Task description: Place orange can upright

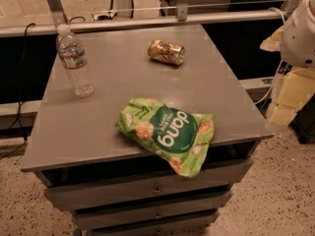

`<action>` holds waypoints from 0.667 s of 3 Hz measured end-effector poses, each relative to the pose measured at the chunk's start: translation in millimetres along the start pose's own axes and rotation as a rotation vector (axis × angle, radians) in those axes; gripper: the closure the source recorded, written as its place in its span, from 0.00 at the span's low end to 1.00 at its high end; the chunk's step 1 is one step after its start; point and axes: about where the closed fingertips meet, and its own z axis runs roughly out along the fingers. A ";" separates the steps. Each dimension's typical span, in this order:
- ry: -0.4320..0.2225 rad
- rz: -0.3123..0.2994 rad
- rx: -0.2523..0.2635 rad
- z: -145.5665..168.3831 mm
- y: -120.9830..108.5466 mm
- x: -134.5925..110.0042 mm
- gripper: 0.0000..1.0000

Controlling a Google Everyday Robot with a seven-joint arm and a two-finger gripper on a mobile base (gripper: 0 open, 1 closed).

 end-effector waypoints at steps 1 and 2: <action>-0.001 0.000 0.002 -0.2 -0.5 -0.5 0.00; -0.036 -0.020 0.014 19.5 -30.0 -20.9 0.00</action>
Offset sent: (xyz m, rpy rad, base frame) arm 0.1068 0.0383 -0.0231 0.0679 -0.0544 0.0687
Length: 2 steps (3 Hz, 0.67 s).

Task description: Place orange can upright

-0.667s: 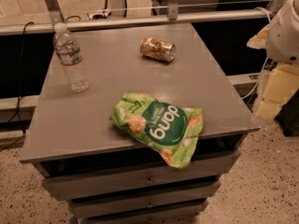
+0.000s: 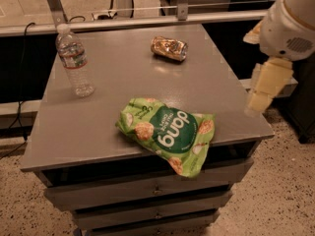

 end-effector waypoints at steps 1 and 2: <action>-0.039 -0.011 0.024 30.1 -51.1 -27.3 0.00; -0.093 -0.021 0.043 60.4 -99.7 -62.8 0.00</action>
Offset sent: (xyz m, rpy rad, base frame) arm 0.1973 0.0768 -0.0226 0.1257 -0.1041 0.0585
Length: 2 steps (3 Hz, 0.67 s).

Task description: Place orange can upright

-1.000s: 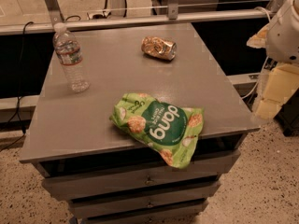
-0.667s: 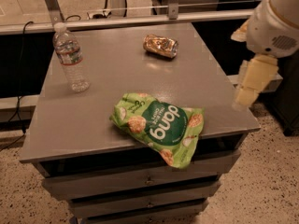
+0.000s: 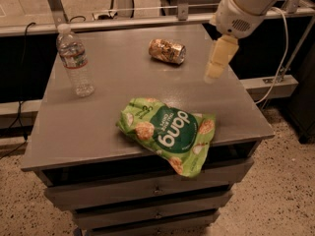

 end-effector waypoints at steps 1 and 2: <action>-0.027 0.028 0.022 35.3 -42.7 -29.2 0.00; -0.034 0.084 0.048 67.2 -83.2 -54.9 0.00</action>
Offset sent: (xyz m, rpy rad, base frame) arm 0.1824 0.0765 -0.0151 0.0925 -0.0577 -0.1634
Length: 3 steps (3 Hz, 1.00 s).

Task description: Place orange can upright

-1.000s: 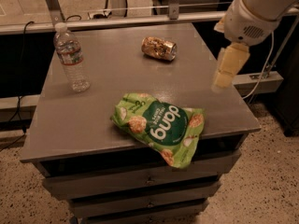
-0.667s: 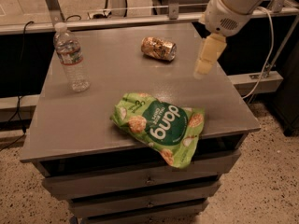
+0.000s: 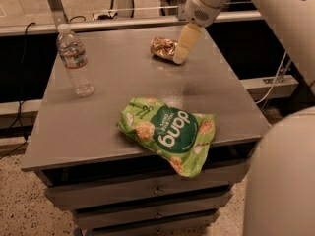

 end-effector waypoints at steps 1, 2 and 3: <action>-0.012 0.062 -0.004 33.4 -24.4 -24.9 0.00; -0.022 0.123 -0.028 65.0 -35.3 -47.8 0.00; -0.017 0.168 -0.051 93.2 -37.5 -61.0 0.00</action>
Offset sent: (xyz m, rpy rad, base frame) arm 0.1156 0.0746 -0.0268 0.1277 0.0895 -0.1442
